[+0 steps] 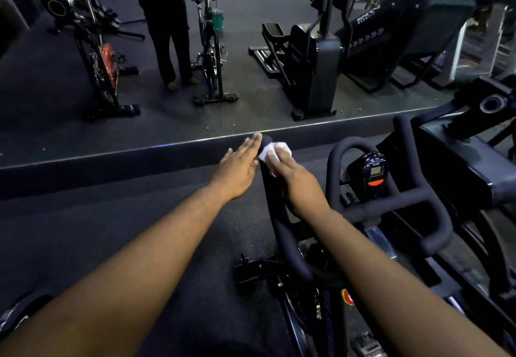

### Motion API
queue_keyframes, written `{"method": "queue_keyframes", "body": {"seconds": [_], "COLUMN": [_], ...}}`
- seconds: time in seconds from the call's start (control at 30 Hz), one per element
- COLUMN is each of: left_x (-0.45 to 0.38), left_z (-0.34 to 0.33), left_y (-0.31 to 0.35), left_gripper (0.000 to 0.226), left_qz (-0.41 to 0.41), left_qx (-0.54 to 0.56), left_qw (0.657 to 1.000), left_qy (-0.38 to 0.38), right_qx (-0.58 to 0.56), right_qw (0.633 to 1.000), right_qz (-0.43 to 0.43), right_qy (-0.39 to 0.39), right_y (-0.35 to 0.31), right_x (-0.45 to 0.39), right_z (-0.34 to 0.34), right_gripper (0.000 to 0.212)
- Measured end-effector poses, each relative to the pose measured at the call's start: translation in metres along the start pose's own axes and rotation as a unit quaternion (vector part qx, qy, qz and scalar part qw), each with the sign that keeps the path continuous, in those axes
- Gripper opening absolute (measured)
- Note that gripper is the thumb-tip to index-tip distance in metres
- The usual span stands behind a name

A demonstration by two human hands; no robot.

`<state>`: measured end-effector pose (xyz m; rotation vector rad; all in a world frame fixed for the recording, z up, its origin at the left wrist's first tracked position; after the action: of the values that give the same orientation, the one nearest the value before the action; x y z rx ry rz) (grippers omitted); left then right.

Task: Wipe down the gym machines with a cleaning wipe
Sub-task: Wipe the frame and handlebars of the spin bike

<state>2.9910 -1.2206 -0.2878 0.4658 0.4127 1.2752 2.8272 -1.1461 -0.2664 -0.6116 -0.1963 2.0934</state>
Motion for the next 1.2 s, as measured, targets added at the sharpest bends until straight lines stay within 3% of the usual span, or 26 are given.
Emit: {"method": "queue_keyframes", "body": {"seconds": [0.13, 0.3, 0.5, 0.73, 0.87, 0.97, 1.07, 1.2], "left_x": [0.000, 0.002, -0.001, 0.003, 0.006, 0.008, 0.011, 0.016], "left_z": [0.005, 0.006, 0.008, 0.012, 0.011, 0.009, 0.002, -0.003], "left_y": [0.001, 0.002, 0.002, 0.006, 0.009, 0.010, 0.013, 0.014], "left_gripper": [0.062, 0.067, 0.074, 0.071, 0.071, 0.074, 0.078, 0.080], "left_qz": [0.007, 0.007, 0.027, 0.040, 0.043, 0.044, 0.051, 0.053], "left_qx": [-0.002, 0.012, 0.100, 0.106, 0.070, 0.066, 0.070, 0.052], "left_qw": [1.000, 1.000, 0.994, 0.992, 0.994, 0.994, 0.993, 0.995], "left_qy": [-0.010, -0.027, -0.039, -0.062, -0.076, -0.079, -0.082, -0.069], "right_qx": [0.021, 0.040, -0.005, 0.056, 0.046, 0.025, 0.008, 0.028], "right_qw": [0.999, 0.992, 1.000, 0.992, 0.981, 0.990, 0.997, 0.990], "right_qz": [-0.045, -0.009, 0.009, -0.031, -0.025, -0.014, -0.036, -0.072], "right_qy": [-0.014, -0.119, -0.006, -0.112, -0.189, -0.140, -0.071, -0.117], "right_y": [-0.002, -0.007, -0.004, -0.008, -0.021, -0.020, -0.014, -0.015], "right_x": [-0.012, 0.030, -0.022, 0.025, 0.069, 0.058, 0.031, 0.044], "right_z": [-0.014, -0.014, 0.010, -0.019, -0.022, -0.004, 0.003, -0.021], "right_gripper": [0.068, 0.072, 0.057, 0.072, 0.068, 0.056, 0.064, 0.068]}}
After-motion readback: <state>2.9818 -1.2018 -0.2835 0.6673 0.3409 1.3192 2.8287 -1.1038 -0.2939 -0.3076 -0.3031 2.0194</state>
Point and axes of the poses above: each hand's wrist, its own x-axis away from the middle knuckle, its own z-axis out of the back of the hand, y = z × x, the point moved 2 cm from there along -x, towards the middle knuckle, and after that the axes turned 14 degrees about z, right-handed, at the moved point
